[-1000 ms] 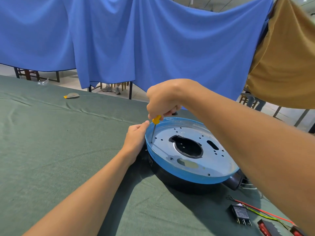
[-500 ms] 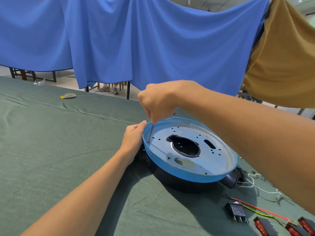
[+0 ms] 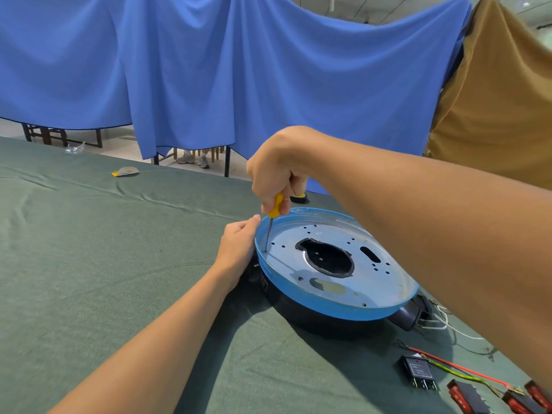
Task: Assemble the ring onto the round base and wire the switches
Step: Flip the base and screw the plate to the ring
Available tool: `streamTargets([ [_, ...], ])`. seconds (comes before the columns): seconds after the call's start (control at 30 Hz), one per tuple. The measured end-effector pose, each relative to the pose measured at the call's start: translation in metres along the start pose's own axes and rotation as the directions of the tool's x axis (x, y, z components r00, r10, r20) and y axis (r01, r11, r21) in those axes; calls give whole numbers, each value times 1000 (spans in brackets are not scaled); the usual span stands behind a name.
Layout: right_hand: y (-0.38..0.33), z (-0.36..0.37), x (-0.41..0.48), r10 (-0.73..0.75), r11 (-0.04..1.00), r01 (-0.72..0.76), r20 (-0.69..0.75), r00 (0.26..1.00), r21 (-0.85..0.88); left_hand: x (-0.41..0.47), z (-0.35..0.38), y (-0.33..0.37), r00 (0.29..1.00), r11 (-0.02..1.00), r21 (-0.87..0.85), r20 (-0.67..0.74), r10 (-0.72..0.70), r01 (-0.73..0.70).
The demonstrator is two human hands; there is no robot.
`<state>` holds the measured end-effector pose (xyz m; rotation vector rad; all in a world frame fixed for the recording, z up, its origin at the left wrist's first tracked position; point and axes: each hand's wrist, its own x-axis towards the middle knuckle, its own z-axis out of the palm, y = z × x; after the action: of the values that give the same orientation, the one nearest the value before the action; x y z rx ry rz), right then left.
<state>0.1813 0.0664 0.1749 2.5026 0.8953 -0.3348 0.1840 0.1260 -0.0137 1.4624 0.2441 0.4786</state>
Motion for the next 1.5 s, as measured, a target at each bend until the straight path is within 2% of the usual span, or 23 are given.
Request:
streamTargets([
  [0.07, 4, 2, -1, -23, 999, 23, -16, 1000, -39, 1, 0, -1, 1000, 1000, 4, 3, 0, 0],
  [0.17, 8, 10, -4, -120, 975, 99, -97, 988, -198, 1, -1, -2, 1000, 1000, 8, -2, 0, 0],
  [0.23, 11, 15, -5, -240, 936, 168, -213, 947, -309, 2, -1, -3, 1000, 1000, 14, -1, 6, -6],
  [0.33, 16, 19, -7, -342, 917, 249, -295, 892, -311, 2, -2, -3, 1000, 1000, 15, 6, 12, -12],
  [0.43, 19, 20, -5, -341, 931, 275, -306, 889, -238, 3, -1, -3, 1000, 1000, 22, 9, 13, -13],
  [0.57, 21, 20, -3, -276, 956, 238, -253, 927, -171, 4, -2, -4, 1000, 1000, 12, 22, 12, -13],
  [0.83, 4, 13, 0, -204, 968, 172, -177, 963, -182, 2, -1, -2, 1000, 1000, -12, 21, 10, -10],
  [1.0, -5, 7, 3, -133, 986, 117, -131, 982, -123, -3, 0, 2, 999, 999, -50, 34, 17, -15],
  [1.13, 0, 12, -2, -145, 982, 123, -162, 976, -142, 0, -2, 1, 999, 1000, -12, 33, 13, -13],
  [1.3, 9, 20, -11, -269, 933, 173, -292, 918, -315, 4, -2, -4, 1000, 1000, 11, 18, 16, -17],
  [1.5, 10, 20, -12, -354, 917, 259, -319, 879, -303, 5, -3, -6, 999, 999, 29, 8, 34, -34],
])
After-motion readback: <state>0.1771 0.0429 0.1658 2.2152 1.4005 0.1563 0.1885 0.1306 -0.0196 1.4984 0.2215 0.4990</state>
